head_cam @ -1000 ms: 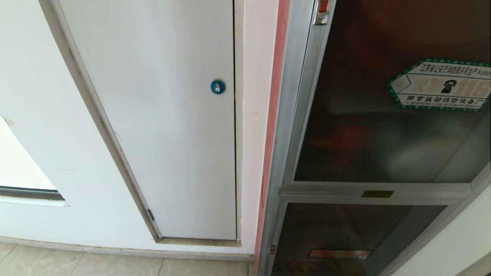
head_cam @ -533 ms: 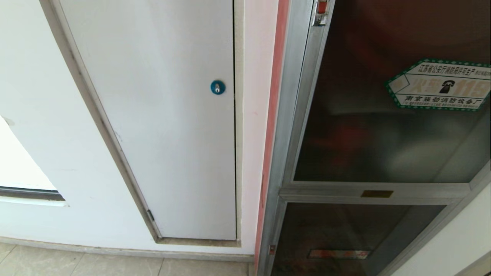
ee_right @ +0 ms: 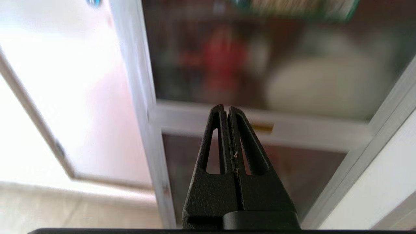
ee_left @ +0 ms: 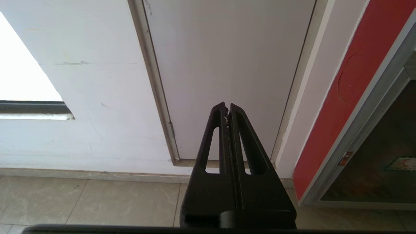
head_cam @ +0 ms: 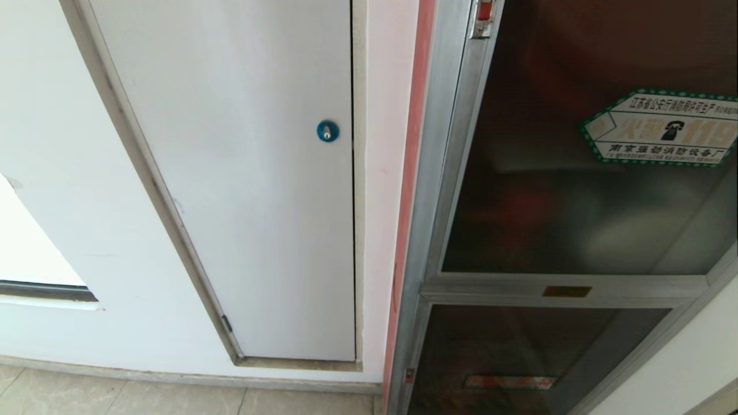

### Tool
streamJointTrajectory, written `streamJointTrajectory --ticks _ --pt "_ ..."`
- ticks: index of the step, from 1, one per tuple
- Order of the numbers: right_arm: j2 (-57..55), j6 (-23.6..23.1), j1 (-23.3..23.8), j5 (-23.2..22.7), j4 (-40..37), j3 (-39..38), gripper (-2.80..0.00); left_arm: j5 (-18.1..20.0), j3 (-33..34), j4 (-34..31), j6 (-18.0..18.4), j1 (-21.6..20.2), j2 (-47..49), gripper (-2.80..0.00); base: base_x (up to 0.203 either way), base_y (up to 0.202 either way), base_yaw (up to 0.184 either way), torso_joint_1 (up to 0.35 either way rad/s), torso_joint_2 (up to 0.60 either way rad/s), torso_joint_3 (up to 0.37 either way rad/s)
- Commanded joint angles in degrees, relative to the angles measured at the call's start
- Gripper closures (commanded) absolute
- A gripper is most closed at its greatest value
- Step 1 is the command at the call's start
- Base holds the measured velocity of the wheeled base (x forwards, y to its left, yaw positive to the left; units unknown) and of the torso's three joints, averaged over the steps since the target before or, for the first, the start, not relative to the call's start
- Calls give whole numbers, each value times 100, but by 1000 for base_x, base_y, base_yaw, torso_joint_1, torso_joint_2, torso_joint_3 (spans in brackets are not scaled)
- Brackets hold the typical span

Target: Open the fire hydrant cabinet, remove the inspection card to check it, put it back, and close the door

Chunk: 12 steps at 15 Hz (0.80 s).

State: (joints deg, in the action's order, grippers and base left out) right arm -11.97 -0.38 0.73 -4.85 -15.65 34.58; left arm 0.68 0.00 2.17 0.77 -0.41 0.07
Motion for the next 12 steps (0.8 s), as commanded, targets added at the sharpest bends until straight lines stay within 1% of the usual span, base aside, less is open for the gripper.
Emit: streamJointTrajectory --ticks 1,4,5,7,8,9,12 --pt "444 -43 -43 -31 -10 -597 0 2 79 3 2 -2 1 0 0 0 0 0 0 0" --pt "1162 -309 -67 -26 160 -1782 0 2 79 3 2 -2 1 0 0 0 0 0 0 0" --pt "1181 -371 -70 32 472 -2168 0 2 79 3 2 -2 1 0 0 0 0 0 0 0" --pt "1186 -501 -72 106 1354 -2912 0 2 79 3 2 -2 1 0 0 0 0 0 0 0" --pt "1187 -667 -73 126 1736 -3236 0 2 79 3 2 -2 1 0 0 0 0 0 0 0" --pt "1188 -875 -73 155 1977 -3436 0 2 79 3 2 -2 1 0 0 0 0 0 0 0" --pt "1188 -746 -73 194 1913 -3458 0 2 79 3 2 -2 1 0 0 0 0 0 0 0"
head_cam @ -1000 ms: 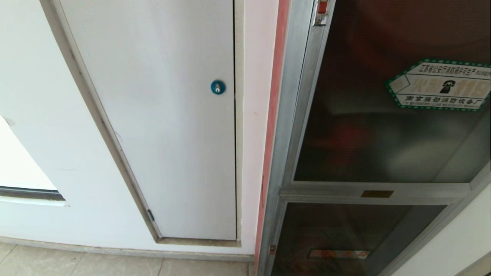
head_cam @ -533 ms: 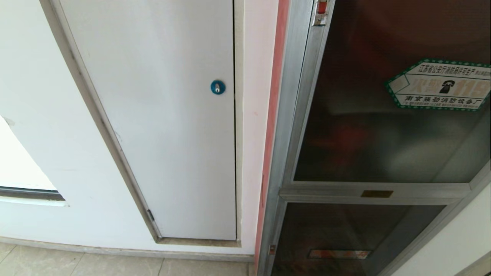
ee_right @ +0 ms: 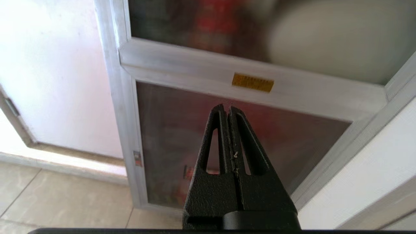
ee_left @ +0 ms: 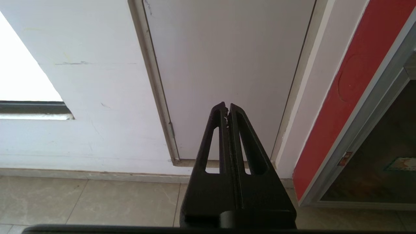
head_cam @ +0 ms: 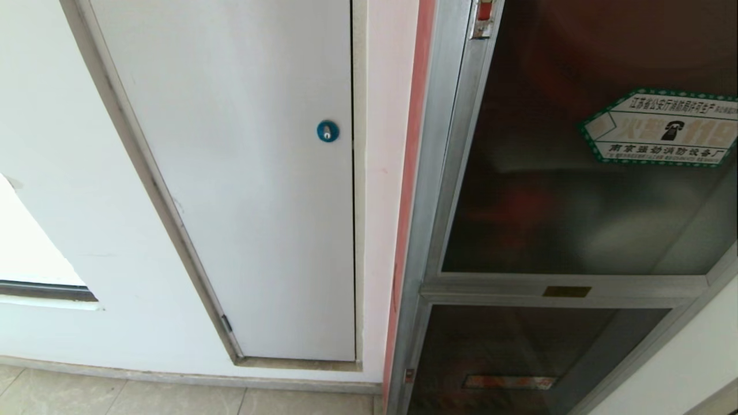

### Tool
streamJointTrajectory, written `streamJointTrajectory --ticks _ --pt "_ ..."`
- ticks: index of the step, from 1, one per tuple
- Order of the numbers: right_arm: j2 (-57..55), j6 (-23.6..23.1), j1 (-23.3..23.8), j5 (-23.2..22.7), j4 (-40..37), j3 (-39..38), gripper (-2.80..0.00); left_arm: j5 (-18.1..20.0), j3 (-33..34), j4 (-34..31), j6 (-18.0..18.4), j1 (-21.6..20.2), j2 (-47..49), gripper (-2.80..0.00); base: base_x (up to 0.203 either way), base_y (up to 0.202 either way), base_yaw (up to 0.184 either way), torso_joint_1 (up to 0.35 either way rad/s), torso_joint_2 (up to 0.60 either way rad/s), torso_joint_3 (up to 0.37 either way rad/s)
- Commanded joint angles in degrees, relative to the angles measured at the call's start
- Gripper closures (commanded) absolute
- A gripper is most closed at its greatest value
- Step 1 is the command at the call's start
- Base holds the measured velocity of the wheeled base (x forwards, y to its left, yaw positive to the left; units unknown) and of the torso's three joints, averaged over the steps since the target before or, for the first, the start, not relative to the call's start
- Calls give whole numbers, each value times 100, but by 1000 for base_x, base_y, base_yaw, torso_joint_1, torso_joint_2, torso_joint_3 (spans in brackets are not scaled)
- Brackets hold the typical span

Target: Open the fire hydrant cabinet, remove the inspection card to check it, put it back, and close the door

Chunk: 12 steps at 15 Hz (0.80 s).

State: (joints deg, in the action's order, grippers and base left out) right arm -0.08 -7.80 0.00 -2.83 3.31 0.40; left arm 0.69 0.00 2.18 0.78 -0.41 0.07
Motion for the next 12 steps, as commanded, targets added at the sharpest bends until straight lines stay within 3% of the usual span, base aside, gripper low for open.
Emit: streamJointTrajectory --ticks 1,4,12 --pt "-1 6 0 9 -107 -40 0 1 79 2 2 -2 1 0 0 0 0 0 0 0" --pt "-1 308 0 63 -349 -40 0 1 79 2 2 -2 1 0 0 0 0 0 0 0" --pt "-1 547 -9 128 -367 -31 0 1 79 2 2 -2 1 0 0 0 0 0 0 0"
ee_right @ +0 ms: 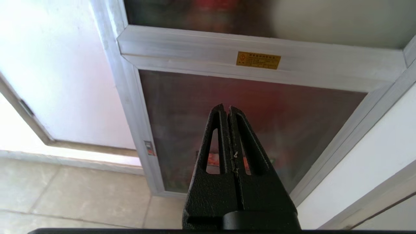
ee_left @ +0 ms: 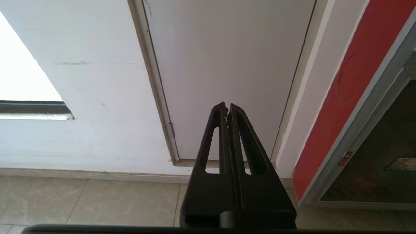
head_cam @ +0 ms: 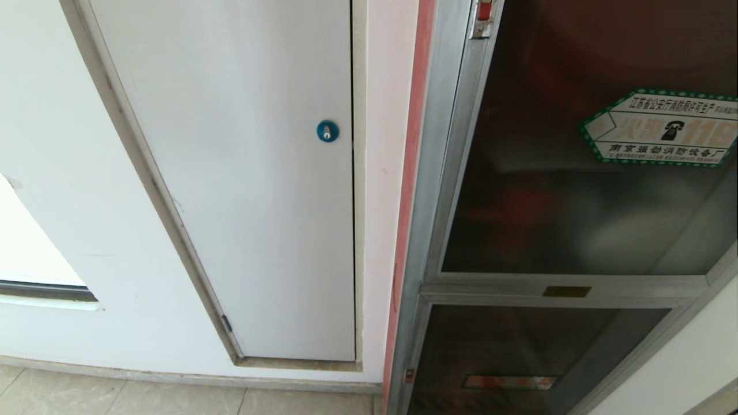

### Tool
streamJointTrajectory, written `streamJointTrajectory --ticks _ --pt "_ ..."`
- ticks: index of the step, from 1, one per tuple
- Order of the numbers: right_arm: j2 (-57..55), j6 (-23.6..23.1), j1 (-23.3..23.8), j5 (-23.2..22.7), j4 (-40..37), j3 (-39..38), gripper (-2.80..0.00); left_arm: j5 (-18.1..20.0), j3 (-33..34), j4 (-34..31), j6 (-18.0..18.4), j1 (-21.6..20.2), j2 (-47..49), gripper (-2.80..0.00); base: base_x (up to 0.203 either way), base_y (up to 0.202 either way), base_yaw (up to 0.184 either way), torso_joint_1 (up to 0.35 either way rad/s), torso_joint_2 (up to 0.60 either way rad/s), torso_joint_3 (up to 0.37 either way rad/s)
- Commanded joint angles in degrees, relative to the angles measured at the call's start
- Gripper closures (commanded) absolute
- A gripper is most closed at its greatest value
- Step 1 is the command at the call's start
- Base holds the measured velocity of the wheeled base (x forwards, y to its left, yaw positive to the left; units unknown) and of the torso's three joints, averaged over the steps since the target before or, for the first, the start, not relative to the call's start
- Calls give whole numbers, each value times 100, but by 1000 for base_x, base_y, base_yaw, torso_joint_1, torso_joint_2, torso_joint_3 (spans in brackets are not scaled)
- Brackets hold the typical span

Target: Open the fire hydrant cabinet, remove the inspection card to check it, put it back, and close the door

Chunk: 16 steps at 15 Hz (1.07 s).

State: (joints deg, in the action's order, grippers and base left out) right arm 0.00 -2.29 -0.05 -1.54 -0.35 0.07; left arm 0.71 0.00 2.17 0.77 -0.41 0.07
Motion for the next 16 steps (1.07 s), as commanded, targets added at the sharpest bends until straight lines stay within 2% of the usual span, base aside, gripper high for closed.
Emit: streamJointTrajectory --ticks 1,16 --pt "-9 166 -4 69 14 1 0 0 79 3 2 -2 1 0 0 0 0 0 0 0" --pt "-8 458 -4 242 44 -7 0 0 79 3 2 -2 1 0 0 0 0 0 0 0"
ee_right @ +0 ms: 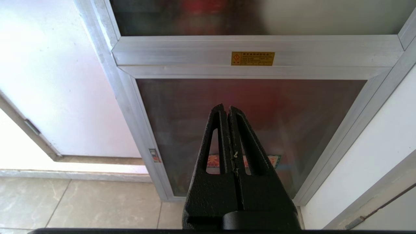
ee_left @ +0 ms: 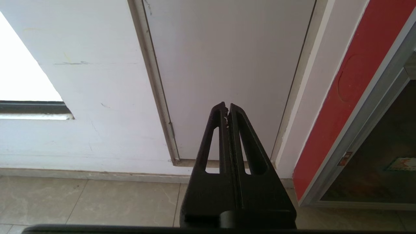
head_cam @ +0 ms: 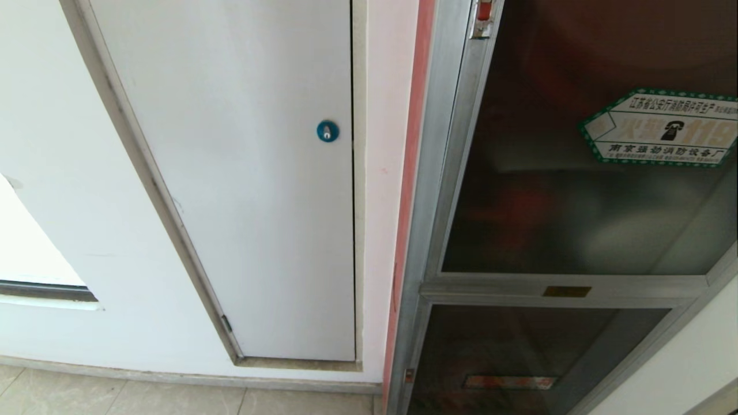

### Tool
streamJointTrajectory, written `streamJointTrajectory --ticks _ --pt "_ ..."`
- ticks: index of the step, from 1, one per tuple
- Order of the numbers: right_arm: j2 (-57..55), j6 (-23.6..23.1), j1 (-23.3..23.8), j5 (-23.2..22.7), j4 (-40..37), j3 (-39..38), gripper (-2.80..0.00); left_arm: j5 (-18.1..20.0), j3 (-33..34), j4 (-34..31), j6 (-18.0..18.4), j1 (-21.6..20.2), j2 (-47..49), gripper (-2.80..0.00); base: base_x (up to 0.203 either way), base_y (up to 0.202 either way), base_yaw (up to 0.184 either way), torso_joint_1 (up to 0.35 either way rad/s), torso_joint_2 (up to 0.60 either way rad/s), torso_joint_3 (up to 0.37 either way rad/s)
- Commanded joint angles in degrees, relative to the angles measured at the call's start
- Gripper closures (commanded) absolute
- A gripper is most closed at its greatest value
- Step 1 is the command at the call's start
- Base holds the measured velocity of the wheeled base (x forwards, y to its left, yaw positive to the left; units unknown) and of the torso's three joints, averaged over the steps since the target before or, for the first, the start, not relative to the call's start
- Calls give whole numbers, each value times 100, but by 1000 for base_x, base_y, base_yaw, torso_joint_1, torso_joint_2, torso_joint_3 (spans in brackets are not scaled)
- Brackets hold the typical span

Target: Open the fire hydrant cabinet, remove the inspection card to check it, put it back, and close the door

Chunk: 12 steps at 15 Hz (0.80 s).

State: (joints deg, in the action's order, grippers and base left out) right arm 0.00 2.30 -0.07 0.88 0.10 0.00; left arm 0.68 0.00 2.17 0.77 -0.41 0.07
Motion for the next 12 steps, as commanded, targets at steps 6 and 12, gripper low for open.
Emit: streamJointTrajectory --ticks 6,12 --pt "-2 -2 -1 0 -1 0 0 2 79 3 2 -2 1 0 0 0 0 0 0 0" --pt "-9 -2 -1 0 -1 0 0 2 79 3 2 -2 1 0 0 0 0 0 0 0"
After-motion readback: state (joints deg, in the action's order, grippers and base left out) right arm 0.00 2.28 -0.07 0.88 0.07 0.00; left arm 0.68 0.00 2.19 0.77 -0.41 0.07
